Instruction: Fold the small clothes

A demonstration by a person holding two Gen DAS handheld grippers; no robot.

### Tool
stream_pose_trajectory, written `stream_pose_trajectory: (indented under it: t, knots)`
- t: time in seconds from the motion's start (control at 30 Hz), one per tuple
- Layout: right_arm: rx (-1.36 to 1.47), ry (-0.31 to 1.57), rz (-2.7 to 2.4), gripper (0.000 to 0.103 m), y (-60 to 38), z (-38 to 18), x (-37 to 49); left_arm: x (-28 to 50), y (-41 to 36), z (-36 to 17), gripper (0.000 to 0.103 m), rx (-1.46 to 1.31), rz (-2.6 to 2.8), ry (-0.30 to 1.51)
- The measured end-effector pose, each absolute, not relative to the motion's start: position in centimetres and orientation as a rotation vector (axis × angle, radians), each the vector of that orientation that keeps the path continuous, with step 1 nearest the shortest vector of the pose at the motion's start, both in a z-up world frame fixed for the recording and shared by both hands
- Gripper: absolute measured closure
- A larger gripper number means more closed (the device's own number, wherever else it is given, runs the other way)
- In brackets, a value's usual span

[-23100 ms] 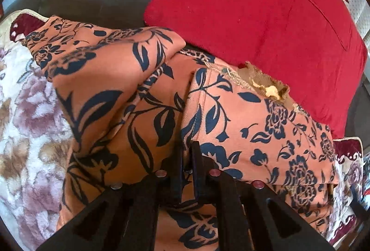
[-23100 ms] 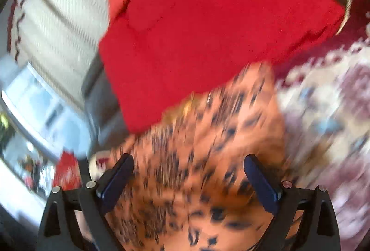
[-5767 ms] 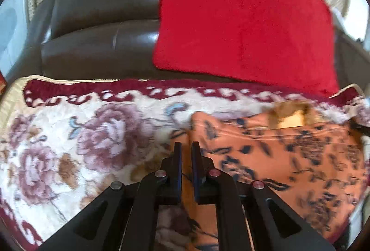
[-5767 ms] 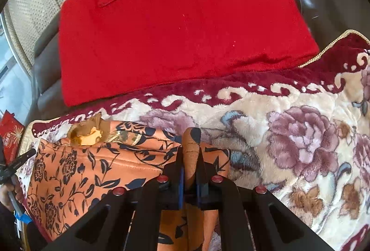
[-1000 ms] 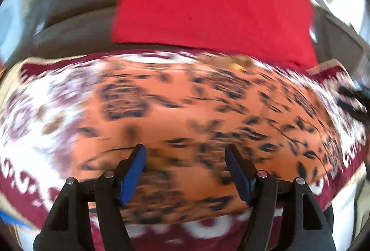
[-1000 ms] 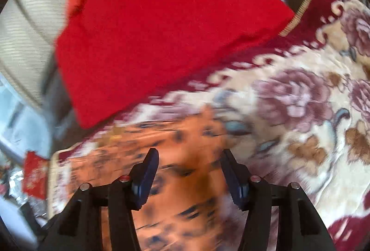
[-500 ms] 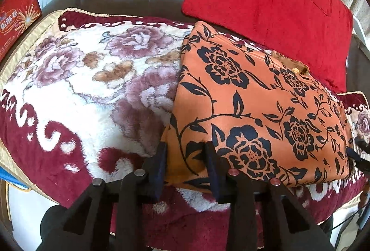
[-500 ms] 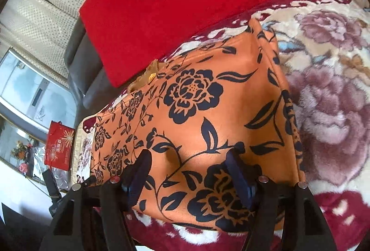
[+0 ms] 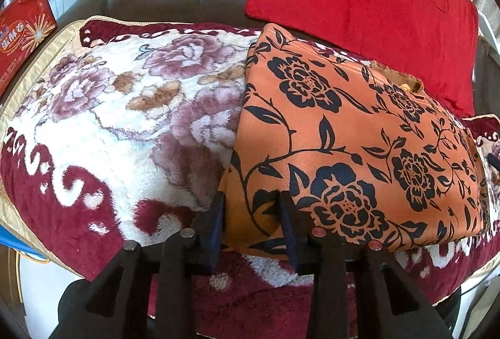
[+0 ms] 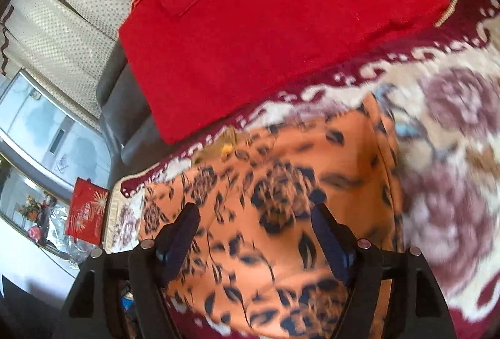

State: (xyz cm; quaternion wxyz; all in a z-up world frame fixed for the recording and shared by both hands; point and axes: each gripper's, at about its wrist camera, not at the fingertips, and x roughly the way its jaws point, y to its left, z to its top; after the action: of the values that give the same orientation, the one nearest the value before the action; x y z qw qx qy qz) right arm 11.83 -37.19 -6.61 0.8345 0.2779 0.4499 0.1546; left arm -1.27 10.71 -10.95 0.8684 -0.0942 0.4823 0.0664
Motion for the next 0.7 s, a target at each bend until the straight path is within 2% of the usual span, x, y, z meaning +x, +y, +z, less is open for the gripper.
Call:
stream_pose_trajectory:
  t: [0.07, 0.1, 0.17, 0.27, 0.37, 0.53, 0.7]
  knots:
    - [0.525, 1.091, 0.198, 0.022, -38.1, -10.4, 14.2, -1.2, 10.7, -11.0, 0.065, -0.199, 0.138, 1.009]
    - [0.601, 1.168, 0.185, 0.024, -39.0, -12.8, 14.9, -1.2, 10.7, -11.0, 0.064, -0.199, 0.138, 1.011]
    - [0.651, 1.087, 0.193, 0.025, -39.7, -11.6, 14.0, -1.3, 10.9, -11.0, 0.060, -0.193, 0.142, 1.012]
    - [0.628, 1.038, 0.191, 0.025, -39.8, -9.4, 11.5, -1.2, 11.3, -11.2, 0.048, -0.207, 0.169, 1.017]
    - [0.672, 0.981, 0.240, 0.022, -40.0, -8.6, 7.2, -1.6, 11.7, -10.6, 0.046, -0.255, 0.182, 0.999]
    - [0.818, 0.979, 0.279, 0.018, -39.2, -11.1, -0.3, -2.2, 10.2, -8.3, 0.045, -0.233, 0.178, 0.930]
    - [0.965, 0.986, 0.263, 0.017, -39.1, -14.8, -1.3, -0.8, 5.8, -6.0, 0.035, -0.183, 0.075, 0.885]
